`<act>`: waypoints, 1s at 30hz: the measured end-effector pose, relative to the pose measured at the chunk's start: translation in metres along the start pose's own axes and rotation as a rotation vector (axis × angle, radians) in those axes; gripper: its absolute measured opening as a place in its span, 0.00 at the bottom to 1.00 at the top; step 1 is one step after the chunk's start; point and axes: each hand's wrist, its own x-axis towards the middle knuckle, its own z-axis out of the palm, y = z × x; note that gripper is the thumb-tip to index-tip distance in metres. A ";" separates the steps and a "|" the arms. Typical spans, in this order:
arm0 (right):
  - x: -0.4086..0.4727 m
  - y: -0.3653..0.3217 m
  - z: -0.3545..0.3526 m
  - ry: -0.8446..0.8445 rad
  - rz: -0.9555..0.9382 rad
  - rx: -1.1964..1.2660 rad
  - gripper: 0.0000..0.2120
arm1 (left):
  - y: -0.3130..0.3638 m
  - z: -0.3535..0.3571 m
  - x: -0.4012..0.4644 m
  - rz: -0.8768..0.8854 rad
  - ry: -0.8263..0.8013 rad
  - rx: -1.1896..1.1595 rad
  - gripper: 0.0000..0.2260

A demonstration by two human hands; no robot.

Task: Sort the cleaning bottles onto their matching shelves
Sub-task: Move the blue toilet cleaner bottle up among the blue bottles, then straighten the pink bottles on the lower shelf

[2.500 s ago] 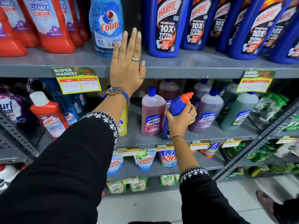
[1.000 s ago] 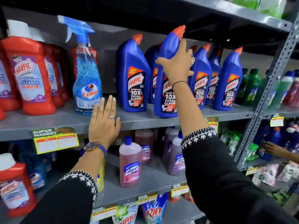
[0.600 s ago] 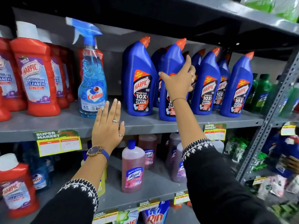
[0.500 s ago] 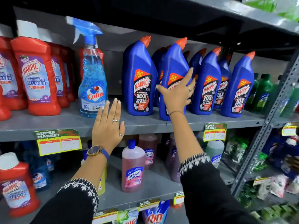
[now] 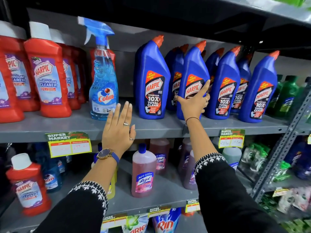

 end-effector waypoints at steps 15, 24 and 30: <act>-0.053 0.023 -0.008 0.146 -0.156 0.147 0.50 | 0.000 0.000 0.000 -0.010 -0.014 -0.016 0.26; -0.216 0.120 0.041 -0.126 0.020 0.148 0.45 | 0.000 -0.003 -0.001 -0.018 -0.028 -0.007 0.26; -0.221 0.145 0.087 -0.546 0.220 -0.045 0.59 | 0.000 -0.001 0.001 -0.011 -0.034 0.004 0.26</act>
